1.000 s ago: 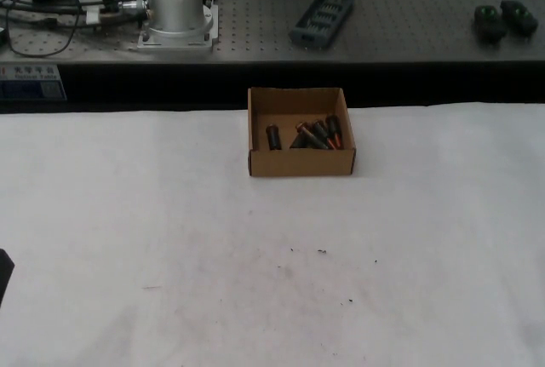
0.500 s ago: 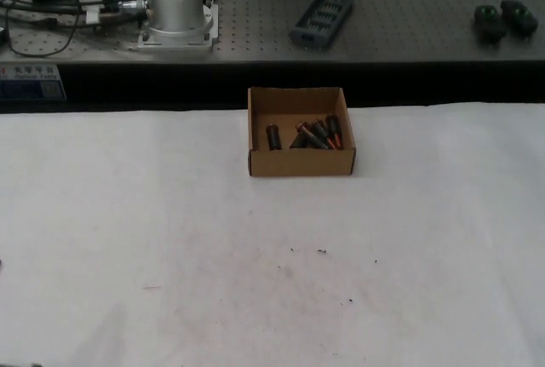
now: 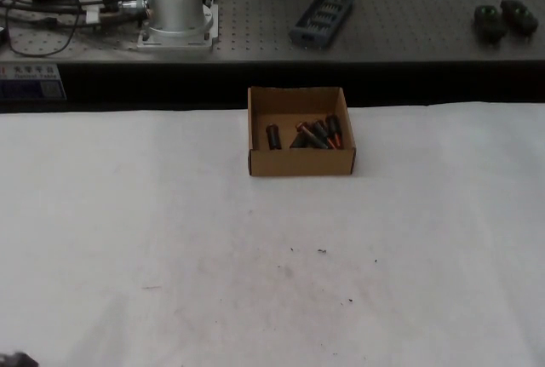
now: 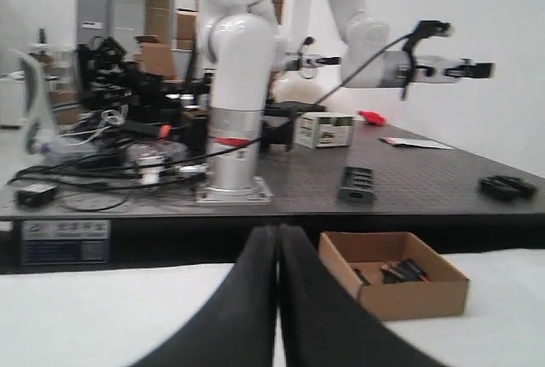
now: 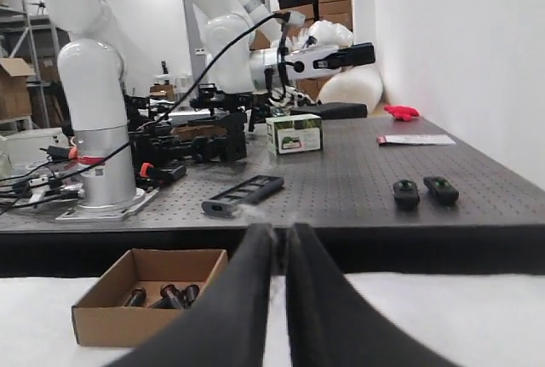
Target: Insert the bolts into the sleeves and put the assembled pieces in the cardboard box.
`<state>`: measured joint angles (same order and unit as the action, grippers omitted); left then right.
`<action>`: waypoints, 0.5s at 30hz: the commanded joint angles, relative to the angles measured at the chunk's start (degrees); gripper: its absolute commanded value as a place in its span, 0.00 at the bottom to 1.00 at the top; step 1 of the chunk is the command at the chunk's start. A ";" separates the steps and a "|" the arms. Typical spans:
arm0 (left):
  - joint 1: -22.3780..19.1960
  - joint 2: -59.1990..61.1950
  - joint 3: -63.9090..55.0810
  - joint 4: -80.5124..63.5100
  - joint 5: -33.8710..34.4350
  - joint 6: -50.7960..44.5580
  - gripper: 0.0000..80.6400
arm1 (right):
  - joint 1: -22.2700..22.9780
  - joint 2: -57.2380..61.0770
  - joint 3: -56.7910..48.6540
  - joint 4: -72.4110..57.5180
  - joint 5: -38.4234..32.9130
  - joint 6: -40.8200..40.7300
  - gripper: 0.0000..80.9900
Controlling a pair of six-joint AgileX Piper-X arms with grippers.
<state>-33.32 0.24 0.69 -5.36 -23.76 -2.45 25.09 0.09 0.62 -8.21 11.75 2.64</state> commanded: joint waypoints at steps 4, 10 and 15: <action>-0.08 -0.24 -0.69 -6.49 7.06 2.45 0.01 | -0.44 -0.09 -0.62 -6.27 0.27 -4.07 0.09; 0.03 -0.24 -0.69 -5.75 -7.17 2.45 0.01 | -1.66 -0.09 -0.62 0.84 12.43 -5.19 0.09; 0.82 -0.24 -0.69 1.93 -11.44 2.45 0.01 | -5.04 -0.09 -0.62 4.17 17.21 -6.12 0.09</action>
<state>-33.14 0.20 0.76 -7.36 -31.64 -0.85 21.48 0.00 0.62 -5.02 26.07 -2.57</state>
